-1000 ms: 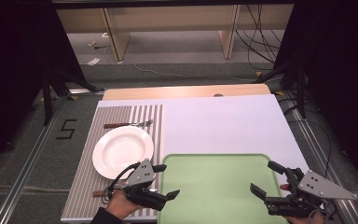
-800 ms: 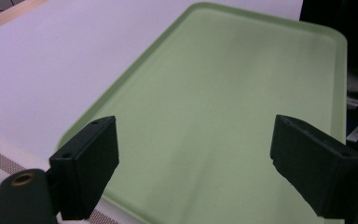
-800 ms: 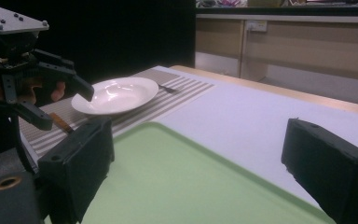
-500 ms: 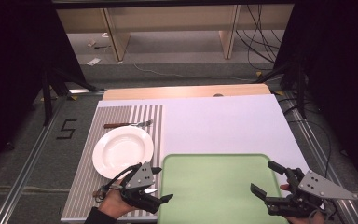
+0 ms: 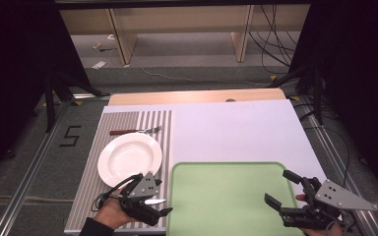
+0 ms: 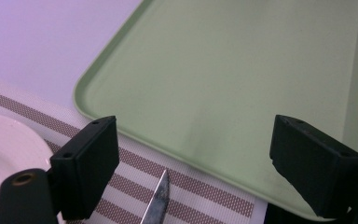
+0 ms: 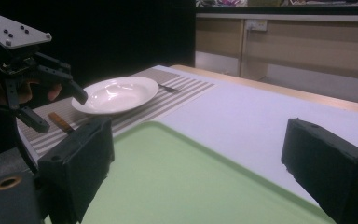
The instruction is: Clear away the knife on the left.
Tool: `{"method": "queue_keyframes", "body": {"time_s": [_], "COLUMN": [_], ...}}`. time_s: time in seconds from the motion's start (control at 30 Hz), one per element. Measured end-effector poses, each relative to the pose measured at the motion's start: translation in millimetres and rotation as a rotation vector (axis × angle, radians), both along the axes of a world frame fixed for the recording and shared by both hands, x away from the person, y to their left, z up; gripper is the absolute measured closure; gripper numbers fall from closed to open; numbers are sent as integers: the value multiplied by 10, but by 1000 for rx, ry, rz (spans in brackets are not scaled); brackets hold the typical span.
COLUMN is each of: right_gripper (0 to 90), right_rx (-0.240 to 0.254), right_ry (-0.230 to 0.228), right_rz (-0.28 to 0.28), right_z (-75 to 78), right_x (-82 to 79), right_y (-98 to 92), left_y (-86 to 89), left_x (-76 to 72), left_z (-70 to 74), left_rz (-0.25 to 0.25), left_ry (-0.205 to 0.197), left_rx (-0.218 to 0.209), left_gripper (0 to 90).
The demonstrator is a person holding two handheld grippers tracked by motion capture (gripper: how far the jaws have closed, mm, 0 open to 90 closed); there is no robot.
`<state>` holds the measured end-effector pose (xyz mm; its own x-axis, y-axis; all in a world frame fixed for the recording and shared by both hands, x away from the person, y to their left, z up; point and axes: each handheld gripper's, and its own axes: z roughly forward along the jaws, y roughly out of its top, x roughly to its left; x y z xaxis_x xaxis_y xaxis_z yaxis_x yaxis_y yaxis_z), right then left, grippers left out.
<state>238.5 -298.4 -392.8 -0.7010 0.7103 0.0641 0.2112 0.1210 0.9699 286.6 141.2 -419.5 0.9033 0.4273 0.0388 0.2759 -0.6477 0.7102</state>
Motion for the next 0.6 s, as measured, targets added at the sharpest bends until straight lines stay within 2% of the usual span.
{"method": "queue_keyframes", "body": {"time_s": [0.23, 0.27, 0.33, 0.43, 0.5, 0.53, 0.57, 0.6], "right_gripper": [102, 102, 102, 102, 102, 102, 102, 102], "right_rx": [2, -2, -1, -2, -1, -4, -4, -2], "right_ry": [-1, 2, 3, 4, 4, 4, 4, 7], "right_rz": [0, -1, -2, -1, -3, -4, -4, -6], "right_z": [-2, -2, -10, -14, -16, -16, -16, -24], "right_x": [-1, -2, 5, 8, 11, 12, 12, 16], "right_y": [0, 0, 3, 5, 9, 12, 12, 21], "left_y": [91, 144, 185, 338, 358, 373, 373, 380], "left_x": [9, 9, 10, 6, 4, -3, -3, -19], "left_z": [-27, -15, -6, -24, -34, -53, -53, -47], "left_rz": [-4, -26, -28, 3, 8, 0, 0, -6], "left_ry": [11, 8, 12, 33, 38, 56, 56, 54], "left_rx": [34, 61, 65, 72, 80, 116, 116, 168], "left_gripper": [151, 151, 151, 151, 151, 151, 151, 151]}}
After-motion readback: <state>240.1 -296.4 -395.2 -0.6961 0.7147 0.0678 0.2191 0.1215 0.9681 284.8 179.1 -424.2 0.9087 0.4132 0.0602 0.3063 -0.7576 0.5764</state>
